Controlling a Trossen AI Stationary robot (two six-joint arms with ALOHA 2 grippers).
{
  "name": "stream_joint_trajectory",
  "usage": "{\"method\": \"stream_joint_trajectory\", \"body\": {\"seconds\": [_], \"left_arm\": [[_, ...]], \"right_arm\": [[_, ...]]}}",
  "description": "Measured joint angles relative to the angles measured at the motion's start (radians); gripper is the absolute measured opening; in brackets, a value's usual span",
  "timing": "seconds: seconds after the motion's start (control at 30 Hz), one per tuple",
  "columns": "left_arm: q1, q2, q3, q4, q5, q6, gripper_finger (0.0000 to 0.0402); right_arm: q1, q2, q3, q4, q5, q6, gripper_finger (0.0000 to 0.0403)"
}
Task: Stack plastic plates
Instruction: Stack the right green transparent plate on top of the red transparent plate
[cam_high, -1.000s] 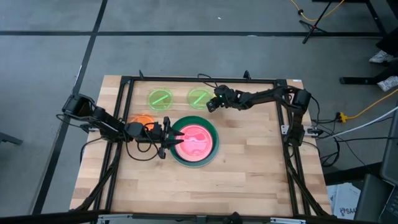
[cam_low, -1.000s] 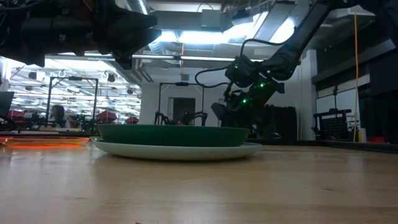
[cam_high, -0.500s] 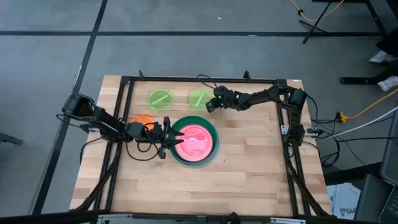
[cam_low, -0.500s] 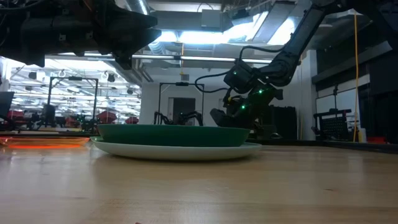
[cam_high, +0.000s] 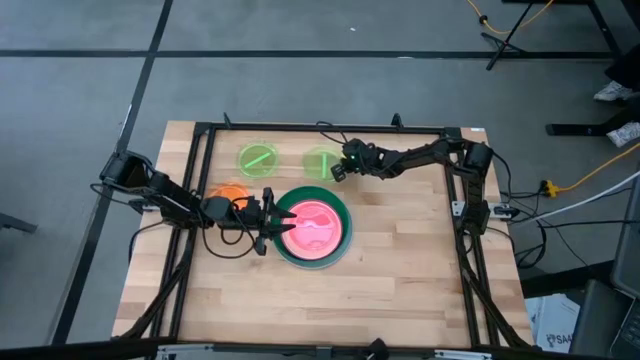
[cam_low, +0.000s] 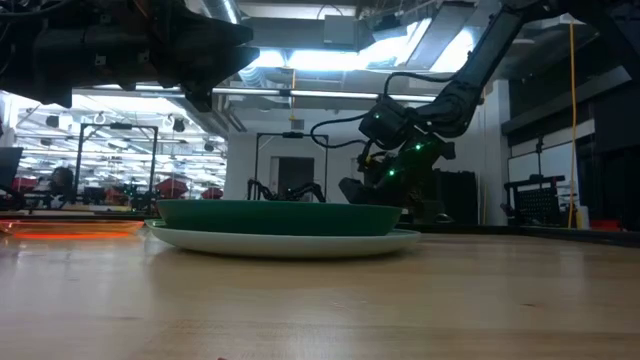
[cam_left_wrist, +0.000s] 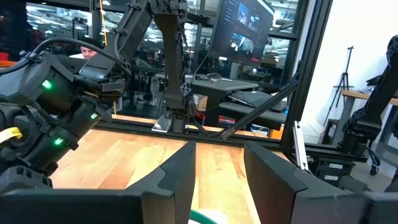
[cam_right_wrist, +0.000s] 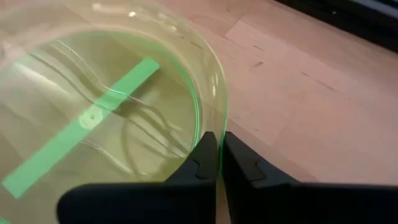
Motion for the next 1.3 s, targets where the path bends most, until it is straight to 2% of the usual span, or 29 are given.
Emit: {"method": "stream_joint_trajectory", "body": {"seconds": [0.43,0.83,1.07,1.3], "left_arm": [[0.000,0.000,0.000,0.000,0.000,0.000,0.0130],[0.000,0.000,0.000,-0.004,0.000,0.000,0.0130],[0.000,0.000,0.000,-0.006,0.000,0.000,0.0130],[0.000,0.000,0.000,-0.007,0.000,0.000,0.0130]], "right_arm": [[0.000,-0.135,-0.003,-0.230,0.106,-0.105,0.0001],[0.000,-0.309,-0.003,-0.316,0.107,-0.158,0.0000],[0.000,-0.419,-0.003,-0.358,-0.023,-0.159,0.0000],[0.001,-0.456,-0.002,-0.358,-0.162,-0.157,0.0000]]}}
